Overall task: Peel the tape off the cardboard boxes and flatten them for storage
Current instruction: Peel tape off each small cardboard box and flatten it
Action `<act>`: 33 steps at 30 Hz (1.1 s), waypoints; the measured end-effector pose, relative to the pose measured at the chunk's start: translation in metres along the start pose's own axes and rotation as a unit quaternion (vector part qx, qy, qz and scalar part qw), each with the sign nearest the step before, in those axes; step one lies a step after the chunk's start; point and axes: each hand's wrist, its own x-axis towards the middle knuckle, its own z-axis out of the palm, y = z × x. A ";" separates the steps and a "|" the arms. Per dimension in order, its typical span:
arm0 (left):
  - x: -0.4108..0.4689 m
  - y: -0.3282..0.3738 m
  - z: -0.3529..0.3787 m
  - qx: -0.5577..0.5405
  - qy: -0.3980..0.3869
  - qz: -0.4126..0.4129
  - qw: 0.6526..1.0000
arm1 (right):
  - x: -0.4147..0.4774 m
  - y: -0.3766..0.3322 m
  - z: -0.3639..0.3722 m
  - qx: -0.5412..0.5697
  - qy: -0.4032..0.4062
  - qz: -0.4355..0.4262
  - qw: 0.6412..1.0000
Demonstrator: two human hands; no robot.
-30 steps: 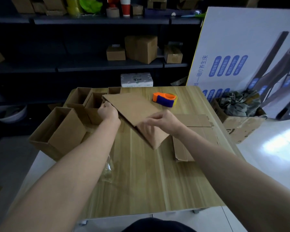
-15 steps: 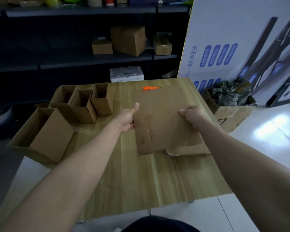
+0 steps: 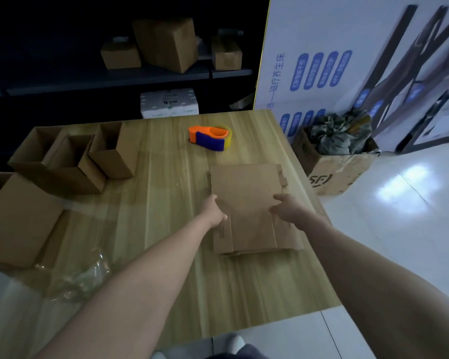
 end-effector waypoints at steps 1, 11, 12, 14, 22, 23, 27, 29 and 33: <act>0.003 -0.003 0.003 0.017 -0.008 0.004 1.000 | 0.003 0.001 0.003 -0.025 -0.018 0.003 1.000; 0.007 -0.019 -0.014 -0.005 -0.028 0.019 0.999 | 0.019 -0.024 0.016 -0.163 0.015 -0.047 0.985; 0.005 -0.019 -0.023 -0.008 -0.001 0.015 1.000 | 0.018 -0.037 0.017 -0.161 0.023 -0.067 0.984; -0.002 -0.022 -0.046 -0.001 0.059 0.019 0.998 | 0.014 -0.066 0.026 -0.168 0.023 -0.118 0.978; -0.061 -0.090 -0.174 0.001 0.246 0.032 0.969 | -0.057 -0.204 0.129 -0.242 -0.048 -0.334 0.910; -0.073 -0.104 -0.191 -0.003 0.270 0.024 0.963 | -0.070 -0.220 0.148 -0.251 -0.061 -0.359 0.897; -0.125 -0.162 -0.248 -0.017 0.367 0.014 0.930 | -0.122 -0.268 0.221 -0.266 -0.099 -0.445 0.849; -0.148 -0.192 -0.271 -0.026 0.402 0.000 0.915 | -0.139 -0.287 0.258 -0.276 -0.126 -0.476 0.825; -0.175 -0.246 -0.309 -0.021 0.450 -0.046 0.891 | -0.161 -0.318 0.327 -0.318 -0.148 -0.490 0.798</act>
